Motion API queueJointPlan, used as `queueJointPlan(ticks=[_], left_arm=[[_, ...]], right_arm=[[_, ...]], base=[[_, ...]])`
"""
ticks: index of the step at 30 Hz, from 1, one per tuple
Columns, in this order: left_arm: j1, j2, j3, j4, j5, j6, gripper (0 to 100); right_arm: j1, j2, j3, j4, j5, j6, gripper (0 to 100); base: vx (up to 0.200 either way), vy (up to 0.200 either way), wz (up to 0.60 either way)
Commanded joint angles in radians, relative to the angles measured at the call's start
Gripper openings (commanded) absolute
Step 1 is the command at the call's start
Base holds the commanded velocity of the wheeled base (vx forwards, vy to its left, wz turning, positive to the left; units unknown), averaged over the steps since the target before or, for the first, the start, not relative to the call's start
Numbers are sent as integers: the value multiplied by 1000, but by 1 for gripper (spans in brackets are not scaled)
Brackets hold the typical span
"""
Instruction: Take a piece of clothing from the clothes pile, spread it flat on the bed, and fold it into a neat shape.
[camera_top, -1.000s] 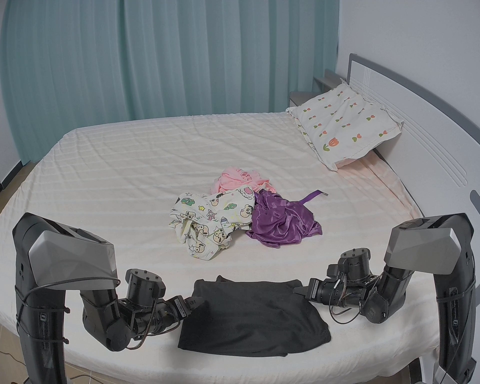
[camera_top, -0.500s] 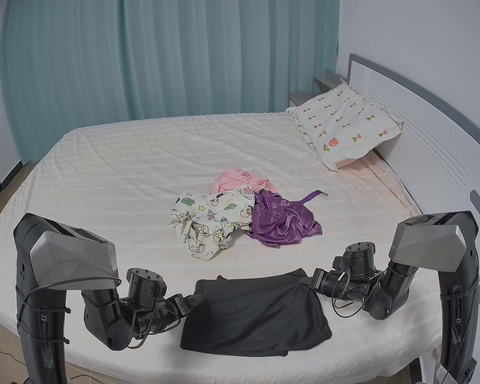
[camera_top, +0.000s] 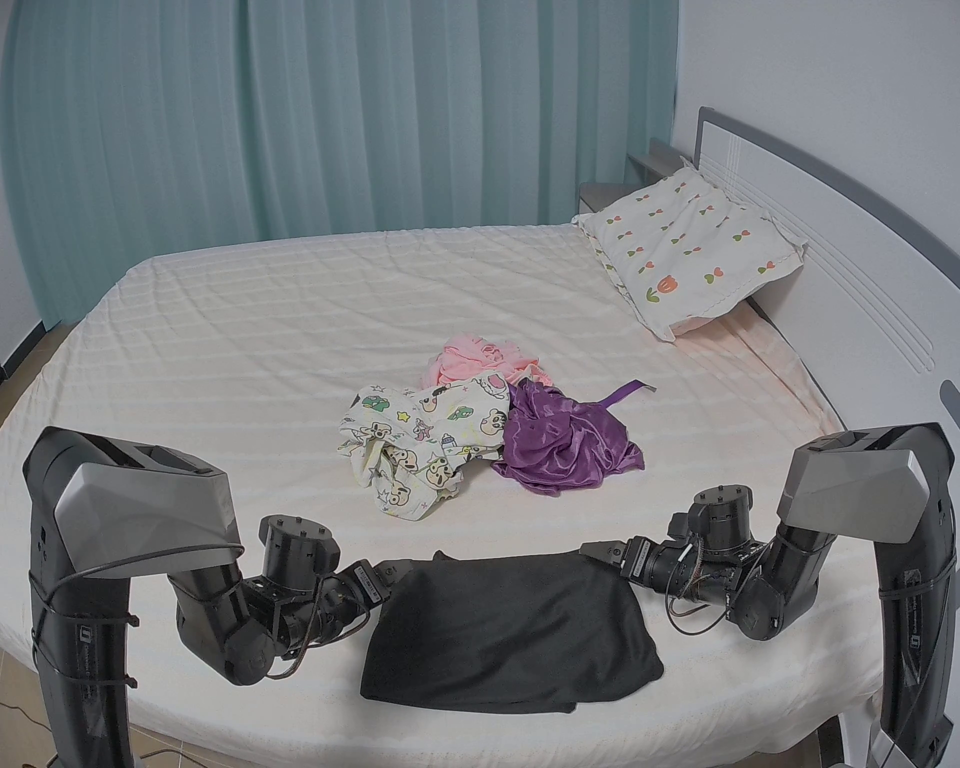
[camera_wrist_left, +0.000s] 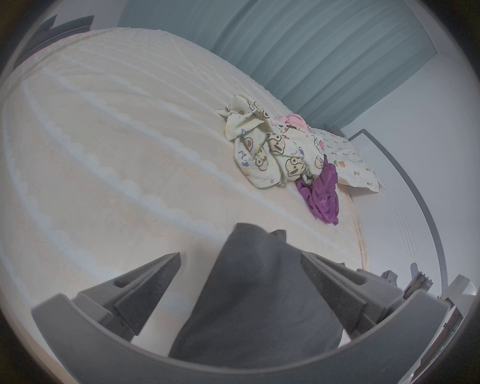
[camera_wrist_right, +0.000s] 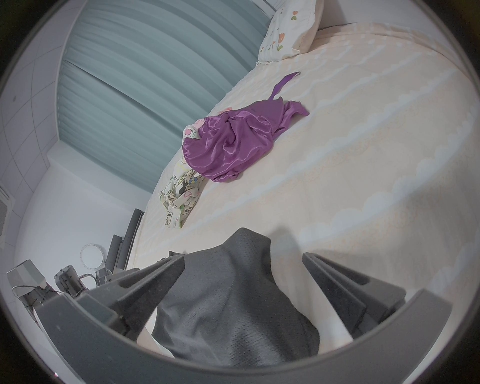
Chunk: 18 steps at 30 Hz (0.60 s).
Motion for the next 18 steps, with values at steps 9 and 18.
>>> queueJointPlan(ticks=[9,18], left_arm=[[-63,66,-138,65,22,110,100],[-52,152,-238,94,91,150,0]], right_arm=[[-3,9,12,-2,1,7,100],[-4,8,14,-2,2,12,100]], base=[[0,0,0],[0,0,0]])
